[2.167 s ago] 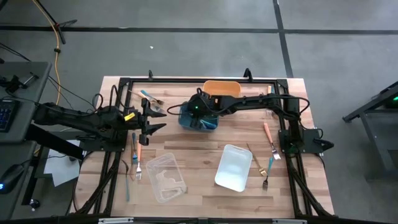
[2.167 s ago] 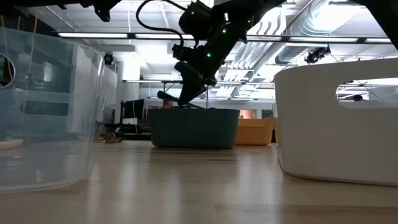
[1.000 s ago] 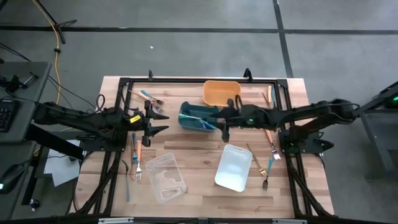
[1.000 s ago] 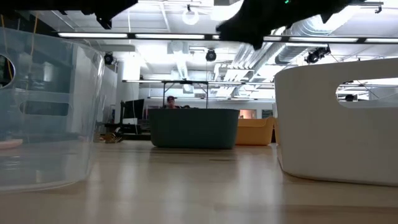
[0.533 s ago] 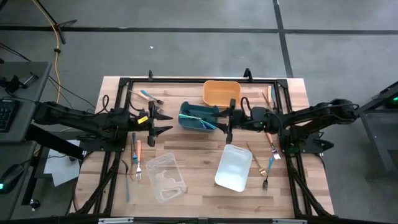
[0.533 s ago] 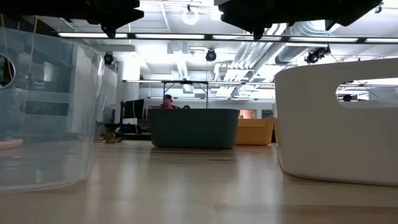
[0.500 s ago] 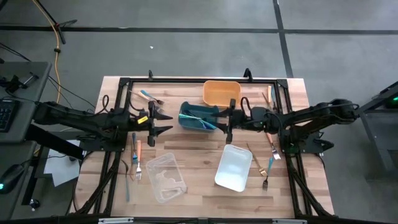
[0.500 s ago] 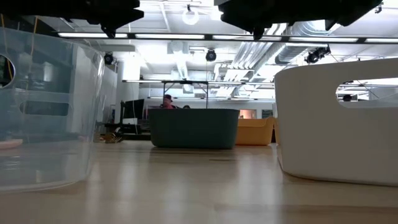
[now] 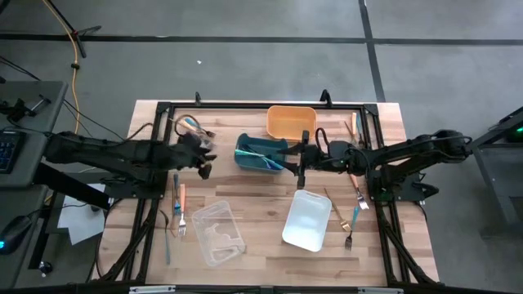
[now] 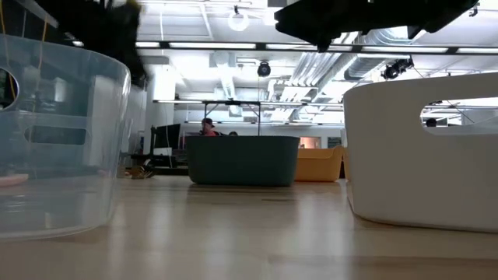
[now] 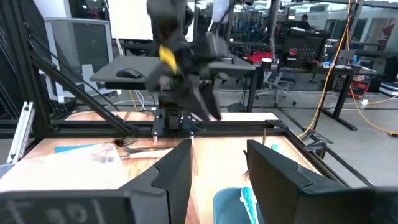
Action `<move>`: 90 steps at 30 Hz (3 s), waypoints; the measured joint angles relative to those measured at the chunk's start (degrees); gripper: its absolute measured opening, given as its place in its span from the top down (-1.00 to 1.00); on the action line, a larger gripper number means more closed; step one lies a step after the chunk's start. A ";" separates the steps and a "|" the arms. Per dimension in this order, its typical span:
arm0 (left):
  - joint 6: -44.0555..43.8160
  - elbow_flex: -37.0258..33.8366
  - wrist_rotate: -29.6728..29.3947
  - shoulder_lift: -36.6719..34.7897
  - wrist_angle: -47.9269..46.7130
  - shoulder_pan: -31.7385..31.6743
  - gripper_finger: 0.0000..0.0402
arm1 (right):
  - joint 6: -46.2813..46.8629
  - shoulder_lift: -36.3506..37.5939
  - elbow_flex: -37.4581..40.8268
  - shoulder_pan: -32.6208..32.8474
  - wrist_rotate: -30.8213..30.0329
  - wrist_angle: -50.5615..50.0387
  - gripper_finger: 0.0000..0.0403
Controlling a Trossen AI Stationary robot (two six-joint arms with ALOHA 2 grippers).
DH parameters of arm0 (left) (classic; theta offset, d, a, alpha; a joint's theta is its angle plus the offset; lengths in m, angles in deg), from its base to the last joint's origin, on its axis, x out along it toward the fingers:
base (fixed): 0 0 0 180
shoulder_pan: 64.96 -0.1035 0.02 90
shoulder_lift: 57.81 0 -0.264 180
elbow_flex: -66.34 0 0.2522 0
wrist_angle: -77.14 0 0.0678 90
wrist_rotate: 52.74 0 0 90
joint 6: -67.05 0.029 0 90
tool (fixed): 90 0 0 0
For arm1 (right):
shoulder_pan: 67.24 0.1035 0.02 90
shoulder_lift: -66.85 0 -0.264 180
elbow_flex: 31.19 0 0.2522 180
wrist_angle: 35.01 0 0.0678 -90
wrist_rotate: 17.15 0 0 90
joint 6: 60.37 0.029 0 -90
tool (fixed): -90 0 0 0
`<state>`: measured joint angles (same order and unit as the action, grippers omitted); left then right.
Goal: Sort silverware by color (type)
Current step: Put the blue fork into the blue bin
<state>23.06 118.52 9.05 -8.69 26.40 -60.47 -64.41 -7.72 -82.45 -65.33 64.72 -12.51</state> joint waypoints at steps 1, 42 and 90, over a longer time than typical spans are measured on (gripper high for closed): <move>-3.69 1.24 1.23 1.18 -6.31 0.36 0.20 | 0.09 0.00 0.00 0.00 -0.01 -0.13 0.27; 8.24 -3.60 26.32 28.88 -28.80 14.80 0.99 | 2.32 -0.02 -0.02 -0.02 -0.03 -2.66 0.27; 3.69 2.11 11.01 28.40 -21.90 10.77 1.00 | 2.53 -0.04 -0.02 -0.02 -0.03 -2.94 0.27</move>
<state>26.75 120.63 20.06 19.71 4.50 -49.70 -61.88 -7.76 -82.47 -65.35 64.68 -15.44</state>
